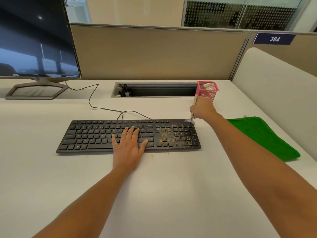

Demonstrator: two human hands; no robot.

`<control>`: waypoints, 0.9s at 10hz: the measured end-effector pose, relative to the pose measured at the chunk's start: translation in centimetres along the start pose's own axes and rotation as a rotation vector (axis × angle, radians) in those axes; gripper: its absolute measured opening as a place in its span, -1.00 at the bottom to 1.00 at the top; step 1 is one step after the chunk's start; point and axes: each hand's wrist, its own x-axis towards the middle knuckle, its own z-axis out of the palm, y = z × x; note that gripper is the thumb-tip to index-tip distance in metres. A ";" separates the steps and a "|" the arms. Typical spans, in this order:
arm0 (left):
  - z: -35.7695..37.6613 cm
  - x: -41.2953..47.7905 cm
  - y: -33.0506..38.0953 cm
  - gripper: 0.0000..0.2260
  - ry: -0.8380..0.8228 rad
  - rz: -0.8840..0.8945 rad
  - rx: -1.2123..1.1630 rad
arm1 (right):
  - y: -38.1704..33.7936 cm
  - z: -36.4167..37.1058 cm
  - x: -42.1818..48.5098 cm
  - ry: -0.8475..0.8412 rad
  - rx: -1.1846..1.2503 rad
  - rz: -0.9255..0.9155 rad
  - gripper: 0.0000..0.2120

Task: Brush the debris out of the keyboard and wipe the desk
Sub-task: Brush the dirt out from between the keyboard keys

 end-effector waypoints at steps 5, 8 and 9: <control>-0.1 0.0 0.1 -0.18 -0.012 -0.003 0.018 | 0.8 -0.1 0.4 0.070 0.374 0.055 -0.79; -0.1 0.0 0.1 -0.19 -0.011 -0.002 0.008 | 0.6 0.1 -0.5 0.101 -0.080 -0.092 -0.73; -0.1 0.0 0.0 -0.19 -0.007 -0.002 0.011 | 0.4 -0.2 -0.2 0.139 -0.018 -0.077 -0.73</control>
